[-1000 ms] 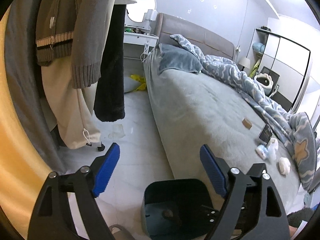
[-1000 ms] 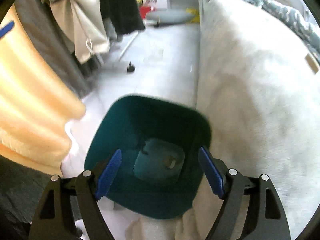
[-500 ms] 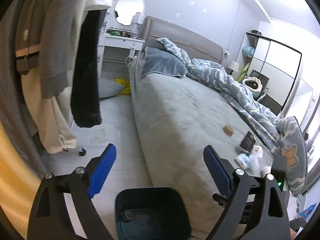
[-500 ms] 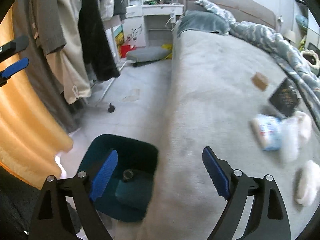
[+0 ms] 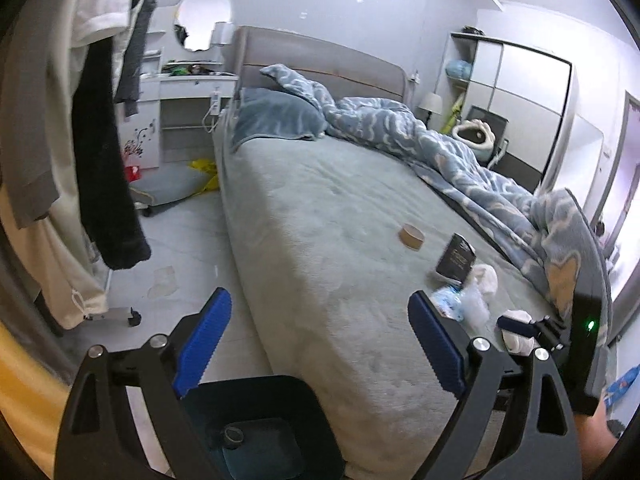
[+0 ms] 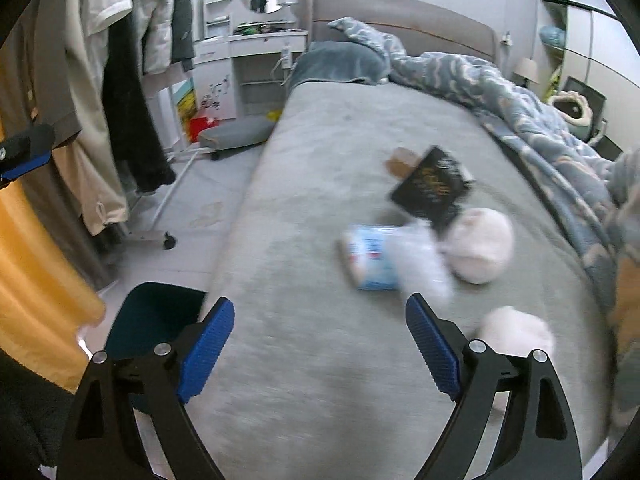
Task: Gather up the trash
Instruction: 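Move both tools back over the bed toward the remaining trash, then grasp the bubble wrap with the left tool while the right tool grasps a white tissue ball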
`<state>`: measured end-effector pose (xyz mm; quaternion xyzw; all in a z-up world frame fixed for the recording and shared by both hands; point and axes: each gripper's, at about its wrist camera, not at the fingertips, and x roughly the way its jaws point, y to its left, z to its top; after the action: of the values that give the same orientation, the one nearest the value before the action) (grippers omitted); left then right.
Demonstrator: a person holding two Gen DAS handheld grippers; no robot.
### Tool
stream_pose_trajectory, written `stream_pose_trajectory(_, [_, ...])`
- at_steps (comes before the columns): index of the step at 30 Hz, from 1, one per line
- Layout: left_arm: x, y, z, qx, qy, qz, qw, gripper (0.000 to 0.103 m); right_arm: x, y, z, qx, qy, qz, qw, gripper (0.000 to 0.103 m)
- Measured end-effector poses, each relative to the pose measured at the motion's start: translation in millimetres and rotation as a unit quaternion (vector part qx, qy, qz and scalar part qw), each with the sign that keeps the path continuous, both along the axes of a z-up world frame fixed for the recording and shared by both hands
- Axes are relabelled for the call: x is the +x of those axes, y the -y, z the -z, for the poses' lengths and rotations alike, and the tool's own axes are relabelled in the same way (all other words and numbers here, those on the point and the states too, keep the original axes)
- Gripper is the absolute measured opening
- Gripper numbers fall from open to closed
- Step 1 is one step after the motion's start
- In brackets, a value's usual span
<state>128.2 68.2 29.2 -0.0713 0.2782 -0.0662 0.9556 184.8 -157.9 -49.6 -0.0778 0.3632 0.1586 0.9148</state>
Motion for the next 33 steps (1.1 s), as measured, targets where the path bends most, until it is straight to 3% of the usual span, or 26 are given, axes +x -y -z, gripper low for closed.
stream_pose_trajectory(15, [24.0,77.9,12.8,0.018,-0.01,0.073,0.9971,0.09,7.5,88.5,1.0,-0.022,0.0,0.074,0.997,0.089])
stream_pose_trajectory(26, [41.6,130.2,32.3,0.005,-0.04,0.12,0.992,0.083,14.6,116.4,27.8,-0.005,-0.052,0.068,0.996,0.088])
stream_pose_trajectory(33, [50.9,157.1,47.8,-0.004,-0.064,0.141,0.9879,0.074,20.8,121.4,39.3,-0.004,-0.068,0.056,0.996,0.069])
